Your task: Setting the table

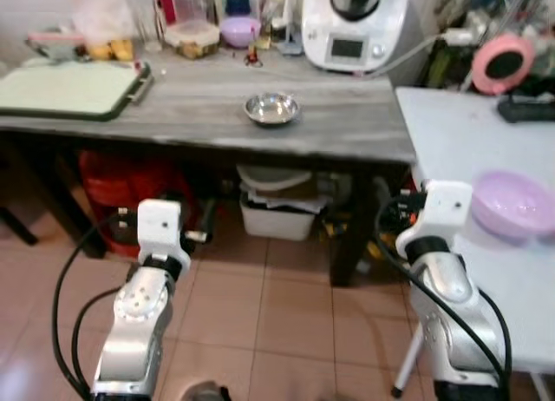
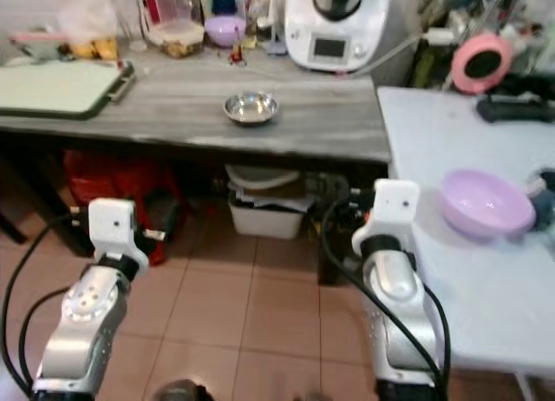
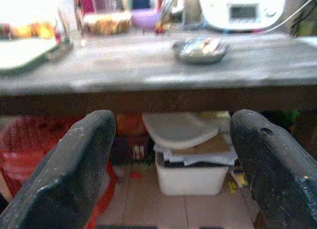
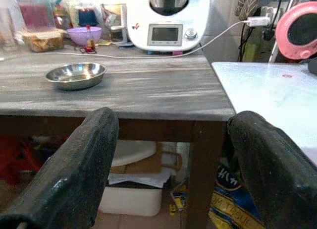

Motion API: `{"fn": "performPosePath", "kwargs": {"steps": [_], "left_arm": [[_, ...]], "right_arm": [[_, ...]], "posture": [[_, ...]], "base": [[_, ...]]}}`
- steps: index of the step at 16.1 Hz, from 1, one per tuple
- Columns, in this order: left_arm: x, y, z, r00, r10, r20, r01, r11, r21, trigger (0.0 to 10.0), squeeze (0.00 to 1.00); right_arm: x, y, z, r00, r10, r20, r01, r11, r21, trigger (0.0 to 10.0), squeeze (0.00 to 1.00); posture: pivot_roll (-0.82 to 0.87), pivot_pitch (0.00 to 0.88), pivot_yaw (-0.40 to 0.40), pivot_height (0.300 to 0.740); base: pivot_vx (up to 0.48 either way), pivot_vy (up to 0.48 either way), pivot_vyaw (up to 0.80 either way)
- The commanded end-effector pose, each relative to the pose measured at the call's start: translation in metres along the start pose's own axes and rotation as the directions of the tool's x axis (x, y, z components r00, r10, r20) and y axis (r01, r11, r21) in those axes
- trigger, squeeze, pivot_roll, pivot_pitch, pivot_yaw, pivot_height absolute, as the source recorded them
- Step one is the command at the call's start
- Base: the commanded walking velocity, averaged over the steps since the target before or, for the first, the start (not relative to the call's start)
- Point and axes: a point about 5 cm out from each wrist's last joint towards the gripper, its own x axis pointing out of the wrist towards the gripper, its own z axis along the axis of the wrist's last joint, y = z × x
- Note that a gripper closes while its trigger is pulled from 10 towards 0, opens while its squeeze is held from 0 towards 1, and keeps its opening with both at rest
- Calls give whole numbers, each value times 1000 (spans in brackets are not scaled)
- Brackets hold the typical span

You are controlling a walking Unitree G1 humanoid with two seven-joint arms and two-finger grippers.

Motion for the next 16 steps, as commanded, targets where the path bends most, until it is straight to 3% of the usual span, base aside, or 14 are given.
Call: {"fn": "performPosePath", "kwargs": {"steps": [1,12,16], "left_arm": [[1,-10,1,999,-51,3,51,999,-12,10000,0],[-1,-13,5,996,-91,23,91,996,-8,10000,0],[-1,-13,6,997,-79,25,80,996,-26,10000,0]], "right_arm": [[0,-5,0,1000,-18,0,18,1000,-12,10000,0],[12,-1,15,997,36,67,-32,998,-52,10000,0],[16,1,19,995,56,81,-51,997,-65,10000,0]], "posture": [[-38,23,12,740],[-41,33,14,740],[-37,36,11,740]], "base": [[0,0,-719],[229,-341,-40],[401,-130,0]]}}
